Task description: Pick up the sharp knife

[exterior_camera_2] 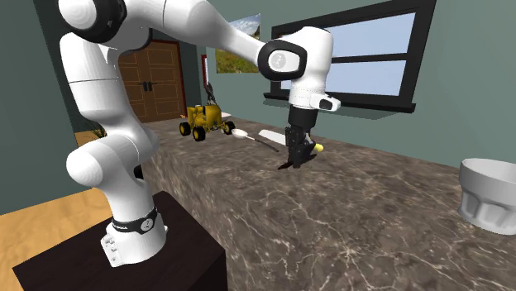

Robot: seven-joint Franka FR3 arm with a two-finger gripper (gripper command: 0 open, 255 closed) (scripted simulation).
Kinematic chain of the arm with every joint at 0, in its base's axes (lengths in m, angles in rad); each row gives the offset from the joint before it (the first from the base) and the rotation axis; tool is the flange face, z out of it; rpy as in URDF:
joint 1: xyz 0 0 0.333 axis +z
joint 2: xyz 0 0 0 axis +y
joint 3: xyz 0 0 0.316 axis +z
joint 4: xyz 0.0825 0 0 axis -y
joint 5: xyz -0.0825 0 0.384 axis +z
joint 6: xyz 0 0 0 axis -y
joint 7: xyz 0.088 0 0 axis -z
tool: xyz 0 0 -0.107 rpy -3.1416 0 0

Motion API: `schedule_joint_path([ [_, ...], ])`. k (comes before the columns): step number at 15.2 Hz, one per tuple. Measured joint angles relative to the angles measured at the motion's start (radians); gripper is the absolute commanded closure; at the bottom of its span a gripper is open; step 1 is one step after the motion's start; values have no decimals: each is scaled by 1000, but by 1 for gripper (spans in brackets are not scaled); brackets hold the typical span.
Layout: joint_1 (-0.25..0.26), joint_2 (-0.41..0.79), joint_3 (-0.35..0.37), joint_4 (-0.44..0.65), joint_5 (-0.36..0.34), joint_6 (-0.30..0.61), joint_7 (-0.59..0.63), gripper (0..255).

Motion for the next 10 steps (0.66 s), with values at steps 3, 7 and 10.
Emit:
schedule_joint_path([
  [3, 0, -7, -1, 29, 0, -36, 1, 255],
  [7, -1, -18, -2, 76, 0, -93, 2, 255],
  [10, -1, -24, -2, 104, 1, -128, 5, 255],
])
